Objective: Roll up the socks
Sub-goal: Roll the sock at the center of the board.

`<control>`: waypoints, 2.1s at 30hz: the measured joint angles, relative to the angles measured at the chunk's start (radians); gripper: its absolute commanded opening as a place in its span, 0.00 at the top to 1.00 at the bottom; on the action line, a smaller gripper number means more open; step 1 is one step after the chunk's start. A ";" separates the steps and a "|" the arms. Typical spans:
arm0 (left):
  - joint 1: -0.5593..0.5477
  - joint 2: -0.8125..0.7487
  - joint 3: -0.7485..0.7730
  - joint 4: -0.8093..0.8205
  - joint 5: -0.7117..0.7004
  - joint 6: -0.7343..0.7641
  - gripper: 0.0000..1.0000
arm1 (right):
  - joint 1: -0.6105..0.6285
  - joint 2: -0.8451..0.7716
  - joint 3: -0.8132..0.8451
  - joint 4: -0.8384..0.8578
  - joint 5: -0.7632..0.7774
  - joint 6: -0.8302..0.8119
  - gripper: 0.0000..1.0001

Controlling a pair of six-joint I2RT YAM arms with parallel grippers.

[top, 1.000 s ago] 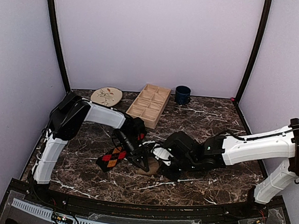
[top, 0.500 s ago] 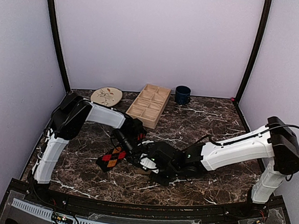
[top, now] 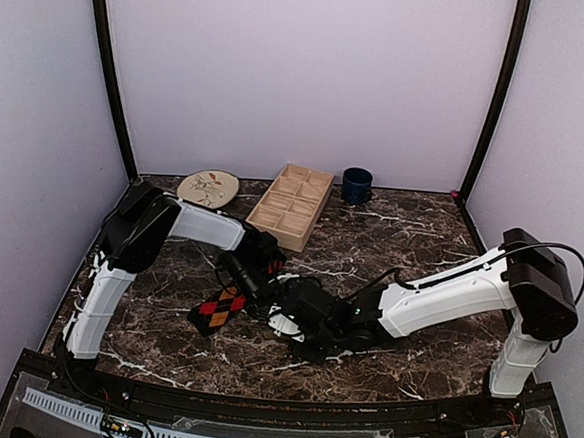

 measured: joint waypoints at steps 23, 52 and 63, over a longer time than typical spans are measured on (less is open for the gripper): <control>0.012 0.003 0.002 -0.015 0.032 0.018 0.94 | -0.062 0.029 -0.020 0.084 -0.071 -0.025 0.84; 0.002 -0.077 -0.010 0.159 -0.185 -0.245 0.59 | -0.080 0.015 -0.013 0.043 -0.170 0.005 0.86; 0.002 -0.176 -0.071 0.332 -0.362 -0.389 0.59 | -0.079 -0.007 -0.024 0.006 -0.193 0.014 0.86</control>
